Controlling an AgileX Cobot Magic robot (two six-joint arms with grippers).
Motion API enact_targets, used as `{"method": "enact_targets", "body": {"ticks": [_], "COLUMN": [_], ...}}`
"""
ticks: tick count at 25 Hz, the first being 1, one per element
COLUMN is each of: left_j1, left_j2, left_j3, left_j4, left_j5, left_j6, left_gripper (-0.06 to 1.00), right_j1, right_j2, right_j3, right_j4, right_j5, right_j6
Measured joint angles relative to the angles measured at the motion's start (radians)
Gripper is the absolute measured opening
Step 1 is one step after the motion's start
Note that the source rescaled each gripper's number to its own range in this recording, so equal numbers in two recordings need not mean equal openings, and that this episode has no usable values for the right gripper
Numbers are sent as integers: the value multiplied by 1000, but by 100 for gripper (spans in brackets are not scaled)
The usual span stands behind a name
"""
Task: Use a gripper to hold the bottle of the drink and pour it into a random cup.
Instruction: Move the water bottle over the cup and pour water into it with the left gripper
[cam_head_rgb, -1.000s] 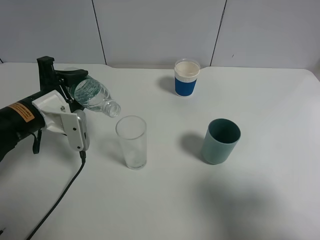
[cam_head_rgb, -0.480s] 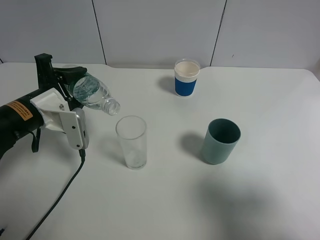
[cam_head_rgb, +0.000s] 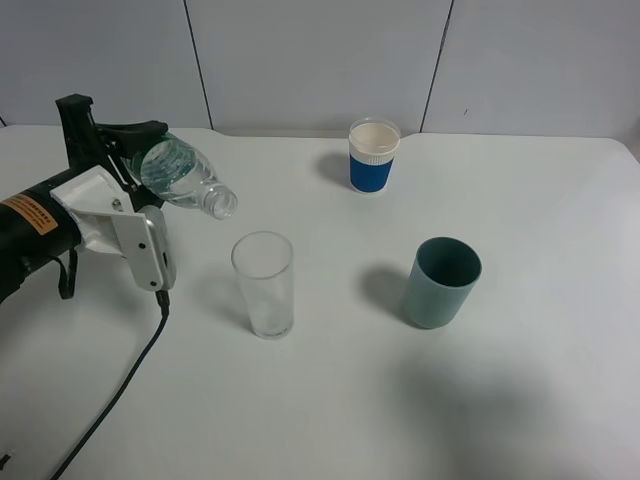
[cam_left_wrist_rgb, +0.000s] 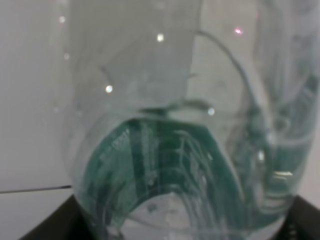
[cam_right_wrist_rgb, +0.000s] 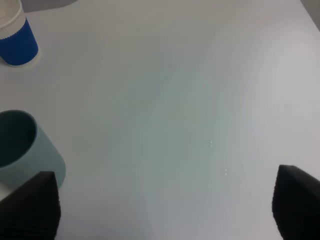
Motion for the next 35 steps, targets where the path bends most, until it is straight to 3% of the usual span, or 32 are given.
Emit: {"method": "enact_targets", "body": {"ticks": [5, 10, 17, 24, 30, 35], "left_j1": [-12, -74, -82, -87, -155, -159], "left_j2": [-3, -3, -3, -3, -3, -3], "left_j3": [0, 0, 0, 0, 0, 0], "left_j4": [-7, -77, -96, -103, -178, -193], "left_j5": [0, 0, 0, 0, 0, 0], "left_j6": [-2, 2, 9, 55, 90, 106], "left_gripper": [0, 0, 0, 0, 0, 0], "right_j1": [0, 0, 0, 0, 0, 0], "right_j2": [0, 0, 0, 0, 0, 0], "right_j3": [0, 0, 0, 0, 0, 0], "right_j4": [0, 0, 0, 0, 0, 0], "right_j5": [0, 0, 0, 0, 0, 0], "right_j6": [0, 0, 0, 0, 0, 0]}}
